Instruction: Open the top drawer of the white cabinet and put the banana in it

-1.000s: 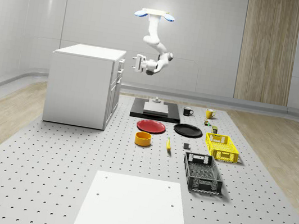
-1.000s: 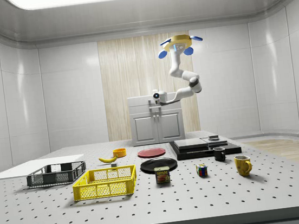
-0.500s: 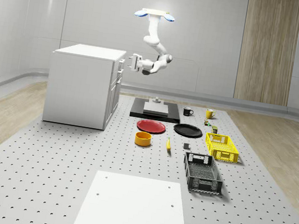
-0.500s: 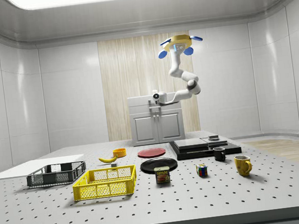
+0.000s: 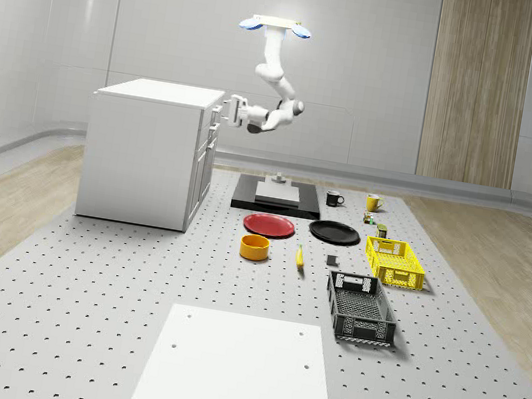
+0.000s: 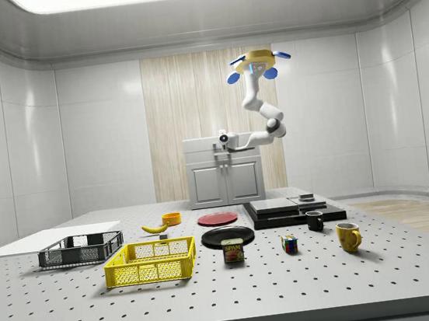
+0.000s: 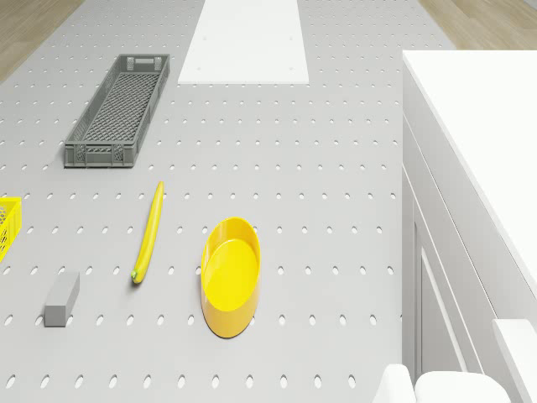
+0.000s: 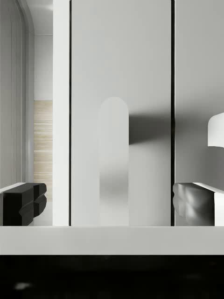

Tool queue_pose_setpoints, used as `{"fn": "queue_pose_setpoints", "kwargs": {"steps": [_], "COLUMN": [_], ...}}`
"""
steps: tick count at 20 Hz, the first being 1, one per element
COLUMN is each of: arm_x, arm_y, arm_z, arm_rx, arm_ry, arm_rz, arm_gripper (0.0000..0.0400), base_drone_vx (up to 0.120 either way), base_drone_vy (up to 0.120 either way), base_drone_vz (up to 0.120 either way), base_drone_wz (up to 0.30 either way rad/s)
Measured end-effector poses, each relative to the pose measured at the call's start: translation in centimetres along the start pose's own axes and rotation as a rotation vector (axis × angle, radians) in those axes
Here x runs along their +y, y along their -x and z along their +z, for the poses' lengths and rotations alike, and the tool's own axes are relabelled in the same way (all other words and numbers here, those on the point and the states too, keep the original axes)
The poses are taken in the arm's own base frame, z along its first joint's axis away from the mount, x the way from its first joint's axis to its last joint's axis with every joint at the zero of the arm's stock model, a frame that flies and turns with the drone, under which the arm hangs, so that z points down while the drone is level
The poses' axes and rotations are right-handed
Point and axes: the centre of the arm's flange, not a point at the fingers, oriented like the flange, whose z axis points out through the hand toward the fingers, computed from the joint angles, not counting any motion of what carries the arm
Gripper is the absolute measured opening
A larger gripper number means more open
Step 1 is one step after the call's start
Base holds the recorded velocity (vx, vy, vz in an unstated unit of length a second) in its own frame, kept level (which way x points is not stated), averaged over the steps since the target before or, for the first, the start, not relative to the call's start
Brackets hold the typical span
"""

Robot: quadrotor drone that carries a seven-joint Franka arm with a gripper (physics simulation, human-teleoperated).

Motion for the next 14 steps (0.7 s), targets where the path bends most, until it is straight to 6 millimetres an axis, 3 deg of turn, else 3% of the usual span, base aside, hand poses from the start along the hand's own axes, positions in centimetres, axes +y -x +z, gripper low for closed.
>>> {"fn": "queue_pose_setpoints", "kwargs": {"steps": [14], "arm_x": [0.0], "arm_y": [0.0], "arm_z": [1.9], "arm_rx": [0.000], "arm_ry": [0.000], "arm_rz": [0.000], "arm_gripper": [0.0400], "base_drone_vx": [0.000], "base_drone_vy": [0.000], "base_drone_vz": [0.000], "base_drone_wz": [0.000]}}
